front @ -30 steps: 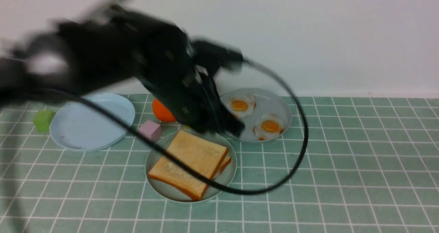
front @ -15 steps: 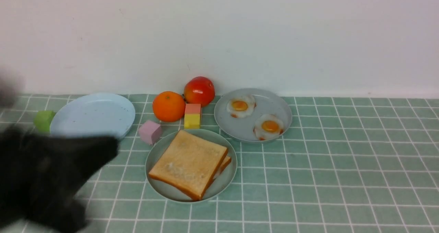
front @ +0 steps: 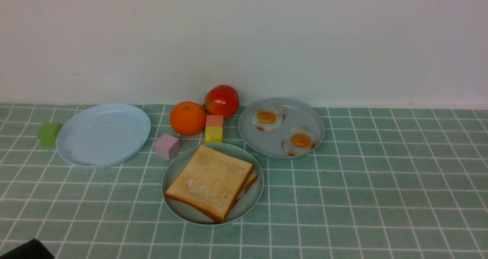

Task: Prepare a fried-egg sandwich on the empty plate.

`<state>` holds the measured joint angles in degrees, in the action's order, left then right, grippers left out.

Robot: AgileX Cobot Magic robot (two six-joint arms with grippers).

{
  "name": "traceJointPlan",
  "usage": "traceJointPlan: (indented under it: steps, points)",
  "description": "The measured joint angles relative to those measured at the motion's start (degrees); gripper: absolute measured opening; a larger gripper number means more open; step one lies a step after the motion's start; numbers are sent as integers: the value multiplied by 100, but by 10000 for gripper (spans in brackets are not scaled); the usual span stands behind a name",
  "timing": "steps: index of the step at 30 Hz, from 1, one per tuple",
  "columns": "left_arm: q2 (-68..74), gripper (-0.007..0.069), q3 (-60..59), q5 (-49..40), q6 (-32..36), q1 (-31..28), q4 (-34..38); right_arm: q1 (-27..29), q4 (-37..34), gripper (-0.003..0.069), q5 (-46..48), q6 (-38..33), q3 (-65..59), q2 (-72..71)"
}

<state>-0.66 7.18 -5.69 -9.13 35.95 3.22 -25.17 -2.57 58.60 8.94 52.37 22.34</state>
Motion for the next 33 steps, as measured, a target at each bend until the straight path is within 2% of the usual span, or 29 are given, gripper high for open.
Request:
traceJointPlan:
  steps: [1, 2, 7, 10, 20, 23, 29, 33]
  points:
    - [0, -13, -7, -32, 0, 0, 0, 0, -6, -3, -62, 0, -39, 0]
    - [0, -13, -72, -132, 0, 0, 0, 0, -35, -3, -651, 6, -403, 0]
    - [0, -13, -212, -313, -81, 0, 64, 0, -162, 1, -2049, 26, -1365, 0]
    - [0, -13, -248, -361, -131, 0, 105, 0, -203, 1, -2612, 26, -1882, 5]
    - [0, -13, -260, -392, -155, 0, 119, 17, -142, 8, -2829, 20, -3224, -28]
    - [0, -13, -260, -392, -155, 0, 119, 472, 317, 5, -2944, 7, -3611, -378]
    - [0, -13, -260, -392, -155, 0, 119, 1794, 485, -14, -3665, -250, -4657, -1603]
    - [0, -12, -260, -397, -155, 0, 119, 2112, 490, -14, -3780, -275, -5334, -2255]
